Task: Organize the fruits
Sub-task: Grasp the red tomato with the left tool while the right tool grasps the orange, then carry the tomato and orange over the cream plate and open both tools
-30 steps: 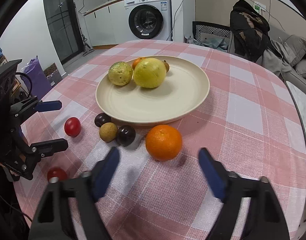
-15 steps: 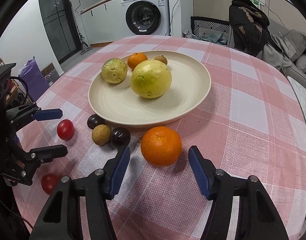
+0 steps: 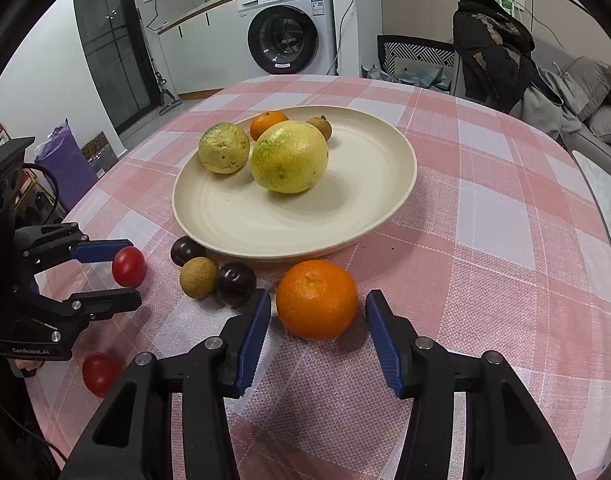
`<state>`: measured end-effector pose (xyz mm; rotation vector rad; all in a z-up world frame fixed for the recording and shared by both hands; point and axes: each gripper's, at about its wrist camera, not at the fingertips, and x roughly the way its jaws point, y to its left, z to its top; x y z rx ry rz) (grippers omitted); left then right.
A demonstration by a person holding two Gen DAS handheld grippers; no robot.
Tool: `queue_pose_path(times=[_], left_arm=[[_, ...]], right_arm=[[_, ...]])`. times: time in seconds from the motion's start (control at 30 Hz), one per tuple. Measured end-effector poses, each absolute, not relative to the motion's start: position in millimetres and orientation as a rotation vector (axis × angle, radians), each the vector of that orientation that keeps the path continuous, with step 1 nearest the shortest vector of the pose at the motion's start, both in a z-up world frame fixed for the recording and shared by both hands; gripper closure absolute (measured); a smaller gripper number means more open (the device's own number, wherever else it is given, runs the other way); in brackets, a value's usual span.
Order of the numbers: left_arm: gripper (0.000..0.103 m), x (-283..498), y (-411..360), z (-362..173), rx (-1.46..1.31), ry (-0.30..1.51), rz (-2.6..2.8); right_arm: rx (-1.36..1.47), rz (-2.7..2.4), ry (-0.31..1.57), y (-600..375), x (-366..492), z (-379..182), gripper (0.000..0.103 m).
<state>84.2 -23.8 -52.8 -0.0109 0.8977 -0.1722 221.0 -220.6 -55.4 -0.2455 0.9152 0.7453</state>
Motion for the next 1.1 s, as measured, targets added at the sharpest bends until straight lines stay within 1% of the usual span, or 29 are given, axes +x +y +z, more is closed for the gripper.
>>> queue_pose_path(times=[0.07, 0.3, 0.47, 0.77, 1.1], left_arm=[[0.076, 84, -25, -52, -0.003, 0.892, -0.178], [0.076, 81, -27, -50, 0.002, 0.879, -0.182], [0.076, 79, -23, -48, -0.012, 0.865, -0.176], [0.076, 77, -18, -40, -0.024, 0.82, -0.165], [0.076, 71, -13, -24, -0.045, 0.749, -0.131]], right_arm=[[-0.246, 0.746, 0.914, -221, 221, -56, 0.053], [-0.243, 0.75, 0.914, -222, 220, -56, 0.056], [-0.232, 0.75, 0.917, -224, 221, -56, 0.062], [-0.236, 0.757, 0.9, -226, 216, -53, 0.063], [-0.183, 0.767, 0.822, -237, 207, -32, 0.063]])
